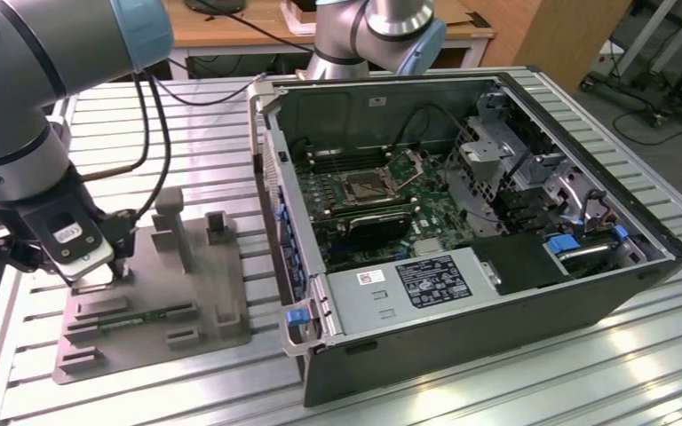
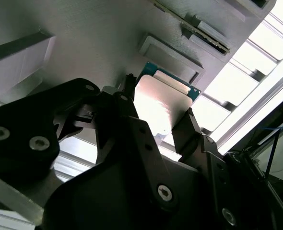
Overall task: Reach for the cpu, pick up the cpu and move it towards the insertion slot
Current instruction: 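Pick up the cpu and move it towards the insertion slot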
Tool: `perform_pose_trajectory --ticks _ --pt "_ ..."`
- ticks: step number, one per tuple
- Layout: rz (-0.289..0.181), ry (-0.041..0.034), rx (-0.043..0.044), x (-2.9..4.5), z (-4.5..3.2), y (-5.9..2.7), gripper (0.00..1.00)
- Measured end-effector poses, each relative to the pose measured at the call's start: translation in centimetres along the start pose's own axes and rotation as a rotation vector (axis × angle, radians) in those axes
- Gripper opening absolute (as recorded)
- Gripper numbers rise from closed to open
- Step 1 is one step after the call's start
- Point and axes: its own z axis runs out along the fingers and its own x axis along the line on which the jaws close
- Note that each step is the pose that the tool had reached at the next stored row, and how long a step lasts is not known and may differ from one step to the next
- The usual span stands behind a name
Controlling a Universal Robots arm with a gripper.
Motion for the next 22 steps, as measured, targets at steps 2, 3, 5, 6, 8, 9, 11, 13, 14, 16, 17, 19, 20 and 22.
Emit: perform_pose_trajectory --ticks 2,3,5,6,8,9,11,13,14,16,17,19,20,22 --pt "0.0 0.0 0.0 -0.01 -0.22 0.01 0.55" --pt "0.0 0.0 -0.0001 -0.01 -0.3 0.02 0.55" --pt "0.0 -0.0001 -0.0001 -0.01 -0.47 0.03 0.55" --pt "0.0 -0.0002 -0.0002 -0.01 -0.57 0.03 0.55" --pt "0.0 -0.0002 -0.0002 -0.02 -0.81 0.04 0.55" --pt "0.0 -0.0001 -0.0001 -0.02 -0.92 0.05 0.55" --pt "0.0 -0.0001 -0.0002 -0.02 -1.15 0.06 0.55" --pt "0.0 -0.0001 -0.0004 -0.02 -1.4 0.07 0.55" --pt "0.0 -0.0001 -0.0006 -0.02 -1.51 0.08 0.55" --pt "0.0 -0.0001 -0.001 -0.03 -1.7 0.09 0.55" --pt "0.0 -0.0002 -0.0012 -0.03 -1.8 0.09 0.55" --pt "0.0 -0.0002 -0.0015 -0.03 -2.0 0.1 0.55" --pt "0.0 -0.0001 -0.0016 -0.04 -2.1 0.1 0.55" --pt "0.0 -0.0001 -0.0017 -0.04 -2.26 0.11 0.55"
